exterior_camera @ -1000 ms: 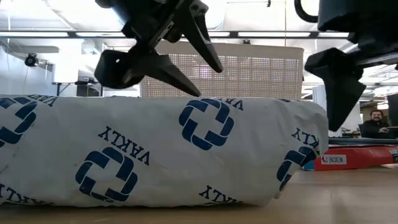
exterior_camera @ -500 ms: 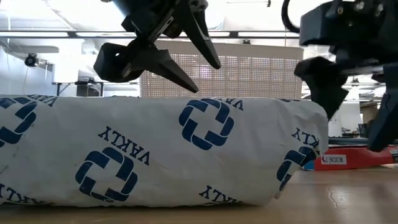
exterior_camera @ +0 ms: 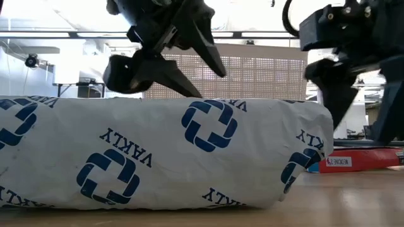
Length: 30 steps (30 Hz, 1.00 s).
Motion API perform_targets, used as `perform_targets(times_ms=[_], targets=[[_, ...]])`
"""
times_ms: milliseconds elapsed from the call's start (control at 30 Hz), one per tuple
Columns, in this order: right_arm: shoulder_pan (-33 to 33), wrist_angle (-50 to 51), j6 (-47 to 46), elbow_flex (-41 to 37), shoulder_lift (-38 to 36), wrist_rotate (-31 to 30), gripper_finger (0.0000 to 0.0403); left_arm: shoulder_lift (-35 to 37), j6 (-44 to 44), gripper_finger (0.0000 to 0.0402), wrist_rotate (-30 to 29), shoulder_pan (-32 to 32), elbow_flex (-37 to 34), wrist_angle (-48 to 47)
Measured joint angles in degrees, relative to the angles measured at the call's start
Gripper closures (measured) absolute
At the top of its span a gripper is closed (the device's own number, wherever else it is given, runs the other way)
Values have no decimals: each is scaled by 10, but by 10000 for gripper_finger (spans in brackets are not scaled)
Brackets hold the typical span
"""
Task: Pick & place medical supplies in basket/bin
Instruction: Put the red medicine pack into the white bin
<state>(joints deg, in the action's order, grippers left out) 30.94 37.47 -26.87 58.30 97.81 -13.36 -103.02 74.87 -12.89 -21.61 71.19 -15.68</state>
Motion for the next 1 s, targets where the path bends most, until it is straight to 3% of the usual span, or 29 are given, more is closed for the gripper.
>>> perform_targets(times_ms=[133, 267, 367, 567, 733, 1000], targets=[[3, 84, -92, 6, -23, 12, 39, 0, -27, 240, 43, 16, -39, 102], [12, 91, -177, -14, -60, 37, 39, 0, -28, 240, 82, 43, -87, 229], [12, 73, -257, -42, -85, 82, 39, 0, -16, 240, 95, 54, -114, 264], [9, -86, -420, -148, -143, 117, 39, -1, 9, 240, 129, 63, -146, 279], [9, -175, -555, -239, -195, 85, 39, -1, 24, 240, 130, 63, -160, 341], [8, -308, -712, -333, -237, 36, 39, -1, 23, 240, 133, 62, -153, 347]])
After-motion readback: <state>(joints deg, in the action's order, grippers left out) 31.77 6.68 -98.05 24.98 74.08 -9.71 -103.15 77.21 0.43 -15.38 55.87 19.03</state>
